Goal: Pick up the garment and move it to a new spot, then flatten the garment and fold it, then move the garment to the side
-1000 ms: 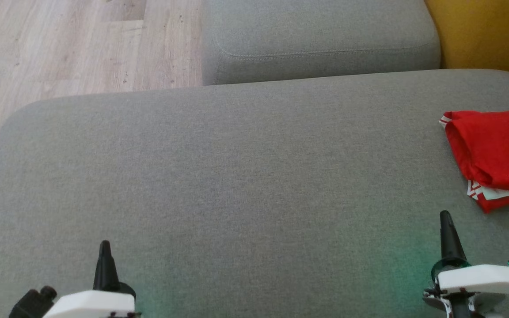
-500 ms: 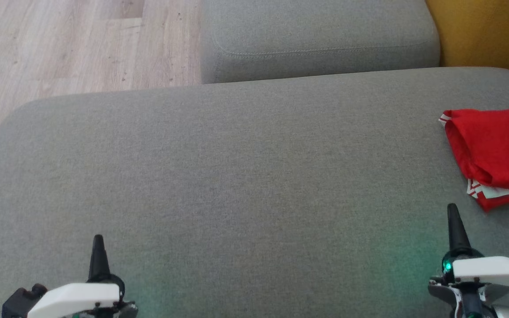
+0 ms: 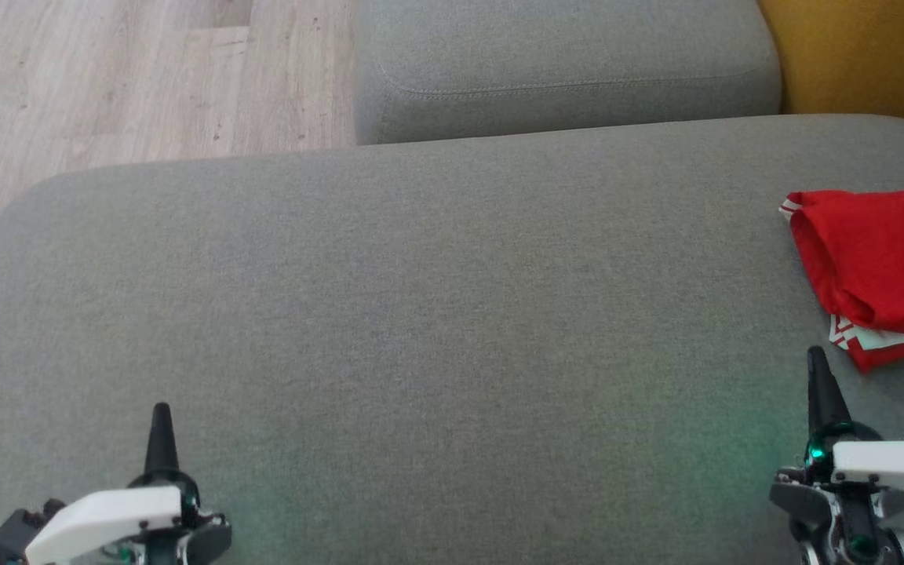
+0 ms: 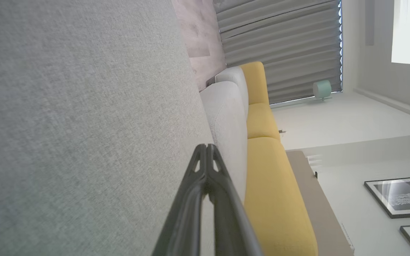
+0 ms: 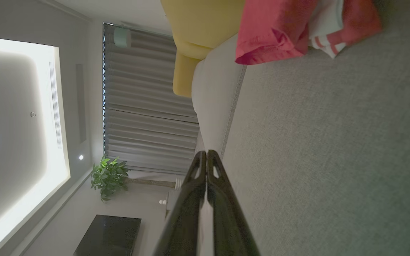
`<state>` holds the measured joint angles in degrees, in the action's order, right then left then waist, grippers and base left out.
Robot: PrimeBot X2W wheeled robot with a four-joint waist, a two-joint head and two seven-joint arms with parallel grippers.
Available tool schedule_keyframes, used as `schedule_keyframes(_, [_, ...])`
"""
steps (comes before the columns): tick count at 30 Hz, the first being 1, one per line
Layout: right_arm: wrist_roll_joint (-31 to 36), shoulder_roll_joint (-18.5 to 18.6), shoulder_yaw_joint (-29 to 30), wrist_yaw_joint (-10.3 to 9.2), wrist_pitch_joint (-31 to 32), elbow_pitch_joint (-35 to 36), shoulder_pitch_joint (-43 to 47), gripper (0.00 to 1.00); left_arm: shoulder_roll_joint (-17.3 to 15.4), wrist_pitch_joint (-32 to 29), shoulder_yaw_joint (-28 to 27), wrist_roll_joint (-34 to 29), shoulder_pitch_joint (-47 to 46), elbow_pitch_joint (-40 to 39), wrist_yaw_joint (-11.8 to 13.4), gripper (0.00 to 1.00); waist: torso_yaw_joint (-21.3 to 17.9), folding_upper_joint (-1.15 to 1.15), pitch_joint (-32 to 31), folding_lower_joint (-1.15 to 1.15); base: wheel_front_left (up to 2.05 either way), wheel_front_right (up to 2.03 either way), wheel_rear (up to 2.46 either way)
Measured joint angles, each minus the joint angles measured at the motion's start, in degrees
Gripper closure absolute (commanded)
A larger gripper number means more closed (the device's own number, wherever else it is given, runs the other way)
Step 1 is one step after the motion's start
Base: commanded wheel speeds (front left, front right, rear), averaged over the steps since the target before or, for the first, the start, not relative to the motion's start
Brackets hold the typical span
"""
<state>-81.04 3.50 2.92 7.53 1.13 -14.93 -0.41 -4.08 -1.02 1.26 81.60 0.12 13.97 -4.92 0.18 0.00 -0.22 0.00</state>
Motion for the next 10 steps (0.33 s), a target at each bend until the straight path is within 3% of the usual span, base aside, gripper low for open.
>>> schedule_keyframes(10, [-6.8,0.0,1.3,0.0,1.8,-0.4,-0.8,1.0,0.0,-1.8,-1.6,6.7,-1.5,0.8,-1.1,1.0,-0.1,0.0,0.2,0.0,0.0,0.0,0.0])
